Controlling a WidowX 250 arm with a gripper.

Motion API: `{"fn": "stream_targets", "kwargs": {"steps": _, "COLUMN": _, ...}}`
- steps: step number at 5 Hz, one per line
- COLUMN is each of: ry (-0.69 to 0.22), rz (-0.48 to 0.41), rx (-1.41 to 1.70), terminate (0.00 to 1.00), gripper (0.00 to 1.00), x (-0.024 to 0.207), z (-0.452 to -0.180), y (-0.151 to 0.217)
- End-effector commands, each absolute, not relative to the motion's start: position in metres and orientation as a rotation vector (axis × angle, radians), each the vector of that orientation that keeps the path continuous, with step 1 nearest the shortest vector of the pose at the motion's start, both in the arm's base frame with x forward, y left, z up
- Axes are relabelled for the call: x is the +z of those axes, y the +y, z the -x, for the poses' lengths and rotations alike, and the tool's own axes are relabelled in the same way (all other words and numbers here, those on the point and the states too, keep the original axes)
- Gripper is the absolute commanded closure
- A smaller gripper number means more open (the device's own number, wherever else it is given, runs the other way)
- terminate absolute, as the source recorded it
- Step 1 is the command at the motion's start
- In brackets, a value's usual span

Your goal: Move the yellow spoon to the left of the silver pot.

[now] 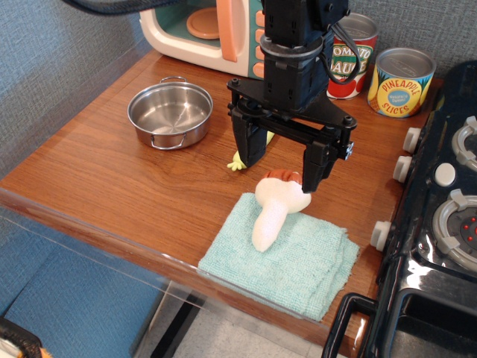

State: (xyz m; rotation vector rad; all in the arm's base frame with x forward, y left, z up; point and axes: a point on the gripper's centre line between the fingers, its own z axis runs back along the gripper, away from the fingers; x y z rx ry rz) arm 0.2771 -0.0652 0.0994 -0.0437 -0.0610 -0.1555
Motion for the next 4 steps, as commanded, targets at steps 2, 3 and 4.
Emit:
{"fn": "stream_targets", "kwargs": {"steps": 2, "ry": -0.110, "rz": 0.072, "rx": -0.077, "terminate": 0.00, "gripper": 0.00, "x": 0.112, "z": -0.313, "y": -0.049}}
{"fn": "stream_targets", "kwargs": {"steps": 3, "ry": -0.129, "rz": 0.054, "rx": -0.011, "terminate": 0.00, "gripper": 0.00, "x": 0.111, "z": -0.347, "y": -0.023}}
{"fn": "stream_targets", "kwargs": {"steps": 4, "ry": -0.127, "rz": 0.028, "rx": 0.036, "terminate": 0.00, "gripper": 0.00, "x": 0.100, "z": -0.376, "y": 0.004}}
